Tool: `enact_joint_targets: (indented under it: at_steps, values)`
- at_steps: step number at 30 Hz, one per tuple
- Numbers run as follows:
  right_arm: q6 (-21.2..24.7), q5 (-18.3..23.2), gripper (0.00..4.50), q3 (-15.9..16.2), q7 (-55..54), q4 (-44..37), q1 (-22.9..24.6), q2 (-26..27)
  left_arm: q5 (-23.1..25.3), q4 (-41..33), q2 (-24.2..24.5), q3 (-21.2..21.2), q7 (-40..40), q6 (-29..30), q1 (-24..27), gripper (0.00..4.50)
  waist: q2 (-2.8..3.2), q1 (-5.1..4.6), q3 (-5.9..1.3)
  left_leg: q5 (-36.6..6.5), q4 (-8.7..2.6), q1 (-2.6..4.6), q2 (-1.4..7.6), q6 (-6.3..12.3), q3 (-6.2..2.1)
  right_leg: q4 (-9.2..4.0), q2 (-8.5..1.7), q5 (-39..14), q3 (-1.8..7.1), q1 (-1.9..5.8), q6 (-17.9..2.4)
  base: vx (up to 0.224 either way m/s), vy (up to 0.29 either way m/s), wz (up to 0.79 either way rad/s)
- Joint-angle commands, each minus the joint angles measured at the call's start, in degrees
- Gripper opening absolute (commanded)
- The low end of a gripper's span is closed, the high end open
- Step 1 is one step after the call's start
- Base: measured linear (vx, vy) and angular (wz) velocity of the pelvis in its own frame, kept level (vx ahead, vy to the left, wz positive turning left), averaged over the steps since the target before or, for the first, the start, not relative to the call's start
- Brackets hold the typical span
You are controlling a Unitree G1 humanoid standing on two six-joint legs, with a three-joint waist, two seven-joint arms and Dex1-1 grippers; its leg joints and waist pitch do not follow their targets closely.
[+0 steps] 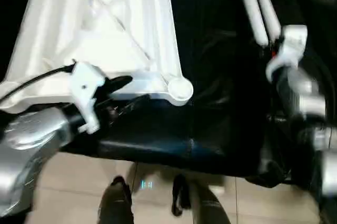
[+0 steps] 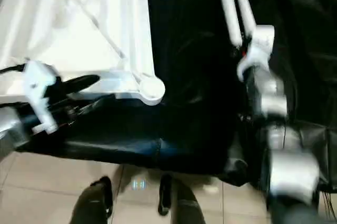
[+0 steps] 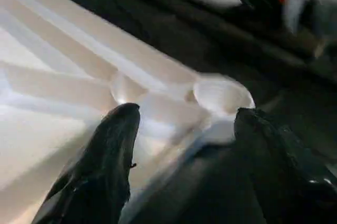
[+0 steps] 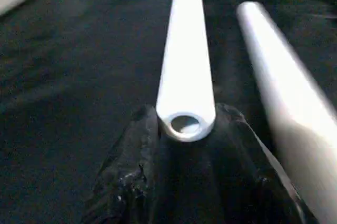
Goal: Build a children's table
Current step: Pick table leg
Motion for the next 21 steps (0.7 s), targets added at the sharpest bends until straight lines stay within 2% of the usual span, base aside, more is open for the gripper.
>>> enact_joint_targets:
  at_steps: [1, 2, 3, 4, 5, 6, 7, 8, 9, 10, 11, 12, 13, 15, 16, 17, 18, 20, 21]
  values:
    - [1.97, 0.93, 1.07, 1.81, 0.8, -9.82, 4.24, 0.11, 0.8, 2.14, -1.43, -1.87, 0.97, -1.45, -1.45, 3.3, 0.87, 0.28, -9.47, 5.43, -2.99, 0.84, 0.43, 7.61, 0.15, -2.79, -3.76, 9.58, 3.55, 6.64, -17.97, -0.057, -0.009, -0.04]
    - [2.27, 0.53, 1.07, 2.8, 0.83, -12.76, 6.32, 0.43, 1.14, 3.32, -2.24, -2.27, 1.51, -1.88, -2.19, 3.3, 0.71, 0.5, -9.77, 3.17, -3.07, 1.01, 0.4, 5.67, 0.2, -3.39, -3.82, 5.42, 3.65, 6.6, -16.29, -0.072, 0.002, -0.04]
    - [2.99, 0.75, 1.07, 3.26, 0.57, -16.38, 8.63, 1.25, 2.07, 4.85, -3.21, -3.02, 2.33, -2.81, -3.15, 3.3, 0.69, 0.33, -10.0, 1.64, -3.29, 0.79, 0.3, 4.25, 0.16, -3.66, -3.78, 2.44, 3.66, 6.72, -15.27, -0.072, 0.002, -0.04]
    - [3.35, 0.89, 1.07, 3.45, 0.44, -18.16, 9.75, 1.68, 2.54, 5.61, -3.68, -3.41, 2.74, -3.29, -3.63, 3.3, 0.85, 0.41, -10.07, 0.97, -3.31, 0.8, 0.15, 3.74, 0.22, -3.99, -3.53, 1.26, 3.76, 6.6, -14.2, -0.06, -0.001, 0.01]
    - [4.18, 1.48, 1.07, 3.83, 0.18, -22.17, 12.27, 2.8, 3.59, 7.59, -5.0, -4.28, 3.96, -4.03, -4.86, 3.3, 0.93, 0.37, -10.43, -1.19, -3.43, 1.04, 0.28, 2.6, 0.29, -4.19, -3.59, -1.58, 3.7, 6.25, -13.17, -0.057, -0.008, 0.01]
    - [4.62, 2.32, 1.07, 3.99, 0.05, -25.09, 14.05, 3.83, 4.85, 9.32, -6.0, -5.03, 5.31, -4.83, -5.87, 3.3, 0.95, 0.57, -10.54, -3.0, -3.57, 0.99, 0.17, 1.76, 0.29, -4.79, -3.5, -4.8, 3.76, 6.12, -11.15, -0.057, -0.008, 0.01]
    - [4.92, 2.87, 1.07, 4.1, 0.0, -26.9, 15.13, 4.44, 5.64, 10.36, -6.59, -5.46, 6.18, -5.32, -6.47, 3.3, 0.99, 0.61, -10.59, -4.11, -3.68, 1.2, 0.23, 1.35, 0.29, -5.04, -3.57, -6.55, 3.74, 5.85, -10.35, -0.061, -0.01, -0.01]
    - [6.04, 3.74, 1.07, 4.51, -0.49, -30.17, 17.17, 5.43, 6.25, 12.38, -8.1, -5.72, 7.36, -5.8, -7.57, 3.3, 1.21, 0.62, -11.2, -6.05, -3.8, 1.11, 0.27, 0.35, 0.03, -5.2, -3.71, -10.76, 3.57, 6.09, -8.96, -0.061, -0.008, 0.0]
    - [6.84, 4.46, 1.06, 4.85, -1.07, -32.85, 19.0, 6.43, 6.77, 14.25, -9.43, -6.22, 8.15, -6.24, -8.68, 3.3, 0.84, 0.68, -11.32, -7.51, -3.88, 1.24, 0.22, -0.28, 0.14, -5.99, -3.56, -14.51, 3.54, 5.7, -7.02, -0.061, -0.008, 0.0]
    - [7.73, 4.79, 1.06, 5.15, -1.47, -35.07, 20.47, 7.16, 7.02, 15.71, -10.43, -6.69, 8.52, -6.51, -9.59, 3.3, 0.91, 0.81, -11.23, -9.36, -4.09, 1.63, 0.17, -0.55, 0.14, -6.59, -3.49, -17.85, 3.45, 5.07, -5.89, -0.052, -0.008, 0.04]
    - [7.88, 4.84, 1.05, 5.23, -1.51, -35.39, 20.71, 7.28, 7.02, 15.99, -10.66, -6.76, 8.58, -6.55, -9.77, 3.3, 0.95, 0.86, -11.08, -11.34, -4.31, 1.76, 0.19, -0.84, 0.05, -7.02, -3.61, -21.24, 3.29, 4.94, -5.23, 0.0, 0.0, 0.0]
    - [8.54, 5.09, 1.04, 5.61, -1.68, -36.84, 21.82, 7.82, 6.99, 17.26, -11.68, -7.08, 8.85, -6.75, -10.58, 3.3, 0.52, 0.71, -11.15, -12.95, -4.43, 1.84, 0.15, -1.12, -0.07, -7.47, -3.75, -25.01, 3.13, 4.98, -4.23, 0.0, 0.0, 0.0]
    - [9.75, 5.45, 1.04, 6.37, -1.89, -38.71, 23.53, 8.54, 6.76, 19.05, -13.42, -7.17, 9.93, -6.49, -11.68, 3.3, 0.73, 0.96, -11.73, -12.97, -4.33, 1.92, 0.11, -1.5, -0.29, -7.76, -4.1, -28.38, 3.08, 5.12, -2.45, 0.0, 0.0, 0.0]
    - [11.32, 5.64, 1.03, 7.47, -2.02, -41.09, 25.98, 9.42, 7.04, 21.99, -16.04, -7.41, 11.84, -6.66, -13.19, 3.3, 0.43, 1.15, -13.15, -9.76, -4.43, 1.53, 0.29, -1.17, -0.32, -7.58, -3.76, -23.79, 2.85, 5.47, -2.03, 0.0, 0.0, 0.0]
    - [11.69, 5.51, 1.03, 7.79, -2.54, -42.68, 27.51, 10.14, 6.67, 24.62, -18.51, -7.54, 12.74, -6.87, -14.22, 3.3, 0.22, 1.1, -13.15, -10.18, -4.46, 1.47, 0.26, -1.02, -0.26, -7.69, -3.66, -23.57, 2.83, 5.29, -1.93, 0.0, 0.0, 0.0]
    - [12.11, 6.03, 1.02, 7.75, -2.74, -43.76, 28.07, 10.62, 6.37, 26.25, -20.0, -7.48, 13.2, -7.26, -14.86, 3.3, 0.27, 1.4, -13.44, -11.35, -4.38, 1.53, 0.13, -0.97, -0.19, -7.97, -3.72, -24.32, 2.77, 5.1, -1.51, 0.0, 0.0, 0.0]
    - [12.23, 6.4, 1.02, 7.66, -2.8, -44.35, 28.27, 10.85, 5.71, 27.6, -21.28, -7.13, 13.46, -7.14, -15.39, 3.3, 0.45, 1.51, -13.71, -13.34, -4.64, 1.89, 0.31, -0.93, -0.4, -8.26, -3.84, -25.86, 2.56, 4.9, -1.4, 0.0, 0.0, 0.0]
    - [12.54, 6.59, 1.02, 7.63, -3.07, -45.28, 28.46, 11.0, 4.59, 29.97, -23.31, -6.22, 13.75, -6.48, -16.46, 3.3, 0.33, 1.39, -13.97, -15.28, -4.72, 1.99, 0.35, -1.09, -0.56, -8.6, -3.92, -27.59, 2.21, 5.0, -1.3, 0.0, 0.0, 0.0]
    - [12.41, 6.61, 1.02, 7.62, -3.13, -45.43, 28.43, 11.05, 3.85, 31.4, -24.41, -5.68, 13.89, -6.04, -17.15, 3.3, 0.47, 1.6, -14.76, -13.91, -4.81, 1.61, 0.46, -1.1, -0.73, -8.34, -4.09, -24.41, 2.22, 5.56, -1.66, 0.0, 0.0, 0.0]
